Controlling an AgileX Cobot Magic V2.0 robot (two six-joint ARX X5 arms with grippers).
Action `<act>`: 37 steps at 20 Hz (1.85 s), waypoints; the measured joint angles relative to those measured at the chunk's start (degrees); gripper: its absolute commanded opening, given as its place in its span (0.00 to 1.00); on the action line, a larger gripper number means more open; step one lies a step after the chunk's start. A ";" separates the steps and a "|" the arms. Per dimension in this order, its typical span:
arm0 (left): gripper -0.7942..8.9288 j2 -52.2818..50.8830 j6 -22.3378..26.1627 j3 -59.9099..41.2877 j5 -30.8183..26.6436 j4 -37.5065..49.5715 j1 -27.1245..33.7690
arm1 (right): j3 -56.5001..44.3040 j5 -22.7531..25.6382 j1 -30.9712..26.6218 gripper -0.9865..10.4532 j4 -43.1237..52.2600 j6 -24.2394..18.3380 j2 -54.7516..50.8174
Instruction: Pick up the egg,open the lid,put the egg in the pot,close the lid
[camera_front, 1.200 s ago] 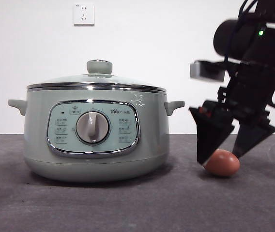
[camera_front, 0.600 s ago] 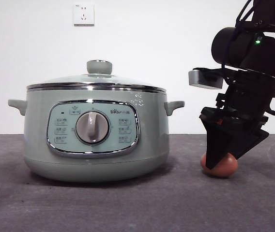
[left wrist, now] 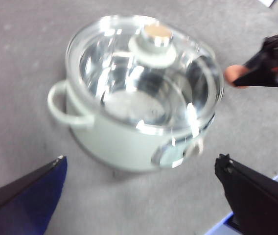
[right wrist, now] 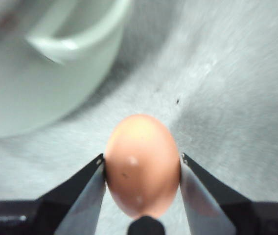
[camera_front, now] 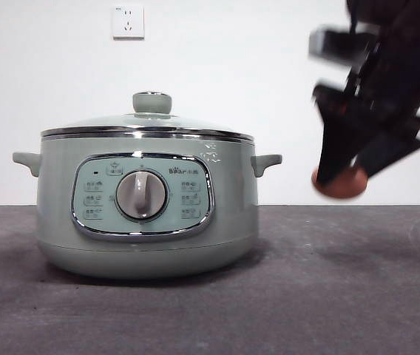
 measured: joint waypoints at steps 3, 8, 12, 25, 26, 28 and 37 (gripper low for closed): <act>0.68 7.74 -0.83 3.89 -0.20 5.38 -3.65 | 0.00 0.00 0.00 0.07 -2.75 1.64 -7.69; 0.68 23.15 -2.64 9.68 -7.13 14.95 -12.55 | 0.00 -0.09 0.00 0.07 -5.49 3.80 -19.61; 0.68 33.77 -2.97 13.60 -13.90 20.72 -18.49 | 0.00 -0.11 0.00 0.07 -7.13 5.27 -26.38; 0.67 46.88 -2.97 15.30 -22.08 29.73 -26.71 | 0.00 -0.11 0.00 0.07 -9.14 5.97 -29.73; 0.62 46.90 -2.97 15.30 -22.45 30.01 -26.84 | 0.00 -0.09 0.00 0.07 -9.14 5.97 -29.73; 0.48 46.88 -2.97 15.30 -22.51 30.93 -26.97 | 0.00 -0.09 0.02 0.07 -9.14 5.97 -29.73; 0.07 46.82 -2.95 15.39 -22.40 29.46 -27.12 | 0.00 -0.09 0.00 0.07 -9.14 5.97 -29.73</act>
